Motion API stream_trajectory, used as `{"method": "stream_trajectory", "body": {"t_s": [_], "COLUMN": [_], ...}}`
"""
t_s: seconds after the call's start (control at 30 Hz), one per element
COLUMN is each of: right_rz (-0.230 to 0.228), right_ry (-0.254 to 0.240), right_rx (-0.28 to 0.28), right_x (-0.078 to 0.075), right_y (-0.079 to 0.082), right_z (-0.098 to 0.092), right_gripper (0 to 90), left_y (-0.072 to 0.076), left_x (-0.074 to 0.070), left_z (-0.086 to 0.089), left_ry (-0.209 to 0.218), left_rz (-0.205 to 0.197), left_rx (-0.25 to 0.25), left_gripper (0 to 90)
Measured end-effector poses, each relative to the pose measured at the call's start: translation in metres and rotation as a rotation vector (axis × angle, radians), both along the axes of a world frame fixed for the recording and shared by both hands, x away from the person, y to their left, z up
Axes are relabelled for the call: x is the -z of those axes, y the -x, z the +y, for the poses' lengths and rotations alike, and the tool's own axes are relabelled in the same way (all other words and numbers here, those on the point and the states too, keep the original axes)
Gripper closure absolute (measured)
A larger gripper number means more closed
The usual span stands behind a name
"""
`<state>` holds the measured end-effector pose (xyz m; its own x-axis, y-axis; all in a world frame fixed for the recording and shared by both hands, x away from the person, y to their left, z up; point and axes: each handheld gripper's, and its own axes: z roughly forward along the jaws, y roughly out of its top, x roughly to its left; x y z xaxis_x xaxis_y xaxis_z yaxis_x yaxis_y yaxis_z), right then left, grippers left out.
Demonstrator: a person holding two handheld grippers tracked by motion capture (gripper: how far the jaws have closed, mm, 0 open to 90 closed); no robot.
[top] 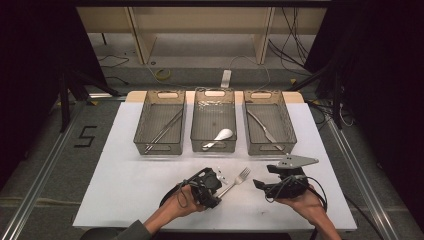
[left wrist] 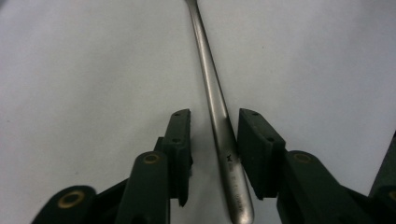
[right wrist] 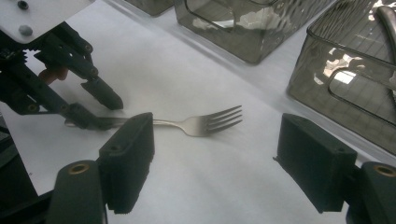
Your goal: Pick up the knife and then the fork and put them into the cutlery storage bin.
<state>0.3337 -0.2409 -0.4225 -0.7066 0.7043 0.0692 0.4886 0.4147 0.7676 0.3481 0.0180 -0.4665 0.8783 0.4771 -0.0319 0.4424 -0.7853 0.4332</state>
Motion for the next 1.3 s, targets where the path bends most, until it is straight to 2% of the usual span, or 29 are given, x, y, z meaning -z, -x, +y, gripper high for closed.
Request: {"method": "stream_trajectory", "body": {"t_s": [0.2, 0.4, 0.7, 1.07, 1.3], "right_rz": [0.003, 0.006, 0.011, 0.009, -0.007], "right_ry": [0.0, 0.0, 0.001, -0.006, -0.013], "right_rx": [0.0, -0.001, -0.006, -0.013, -0.064], "right_x": [0.0, 0.001, 0.001, 0.0, 0.0], "right_y": [0.0, 0.0, -0.001, -0.001, 0.002], "right_z": [0.0, 0.001, 0.002, 0.002, 0.008], "right_gripper": [28.2, 28.2, 28.3, 28.8, 29.3], "left_y": [-0.003, -0.006, -0.009, -0.011, -0.008], "left_x": [0.001, 0.001, 0.001, -0.003, -0.012], "left_z": [0.003, 0.005, 0.007, 0.01, 0.011], "left_ry": [0.011, 0.025, 0.034, 0.018, 0.032], "left_rz": [0.002, 0.021, 0.047, 0.055, 0.047], "left_rx": [-0.008, -0.027, -0.031, -0.022, -0.009], "left_gripper": [71.8, 78.6, 79.8, 80.2, 80.2]}}
